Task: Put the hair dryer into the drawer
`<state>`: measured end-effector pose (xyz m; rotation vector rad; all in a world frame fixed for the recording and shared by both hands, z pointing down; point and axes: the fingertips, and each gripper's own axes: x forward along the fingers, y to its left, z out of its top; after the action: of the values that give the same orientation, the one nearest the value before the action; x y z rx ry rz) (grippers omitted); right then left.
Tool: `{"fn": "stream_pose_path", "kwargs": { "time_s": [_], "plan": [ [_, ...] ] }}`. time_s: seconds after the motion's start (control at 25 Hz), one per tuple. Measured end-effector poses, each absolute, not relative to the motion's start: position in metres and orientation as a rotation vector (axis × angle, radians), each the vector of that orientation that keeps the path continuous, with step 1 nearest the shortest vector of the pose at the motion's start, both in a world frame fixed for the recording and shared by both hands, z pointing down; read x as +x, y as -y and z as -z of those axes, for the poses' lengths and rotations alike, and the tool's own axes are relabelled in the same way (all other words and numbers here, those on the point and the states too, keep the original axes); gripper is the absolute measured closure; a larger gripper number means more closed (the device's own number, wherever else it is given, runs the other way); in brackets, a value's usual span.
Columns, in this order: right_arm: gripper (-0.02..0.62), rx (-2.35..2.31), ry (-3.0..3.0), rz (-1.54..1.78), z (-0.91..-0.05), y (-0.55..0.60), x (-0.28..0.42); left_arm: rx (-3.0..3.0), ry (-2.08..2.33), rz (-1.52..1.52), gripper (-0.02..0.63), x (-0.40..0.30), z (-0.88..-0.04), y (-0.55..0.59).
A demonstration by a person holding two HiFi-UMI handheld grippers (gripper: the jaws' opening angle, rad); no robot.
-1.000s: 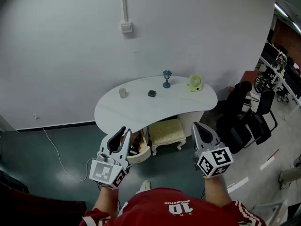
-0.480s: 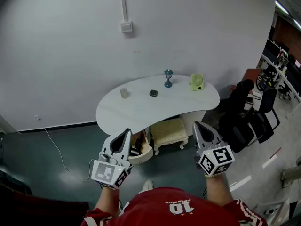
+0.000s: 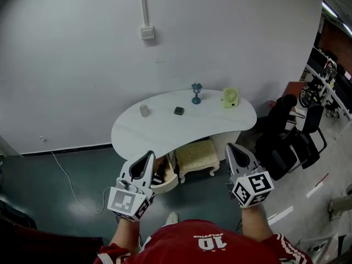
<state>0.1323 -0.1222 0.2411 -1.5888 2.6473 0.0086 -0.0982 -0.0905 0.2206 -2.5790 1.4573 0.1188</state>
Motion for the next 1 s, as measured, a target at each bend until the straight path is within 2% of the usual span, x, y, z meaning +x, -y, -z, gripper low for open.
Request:
{"fn": "stream_pose_path", "kwargs": {
  "time_s": [1.0],
  "plan": [
    [0.591,-1.583,-2.652,-0.025,-0.238,0.128,0.119,-2.584,-1.428,-0.108,0.620,-0.104,-0.222,0.098]
  ]
}}
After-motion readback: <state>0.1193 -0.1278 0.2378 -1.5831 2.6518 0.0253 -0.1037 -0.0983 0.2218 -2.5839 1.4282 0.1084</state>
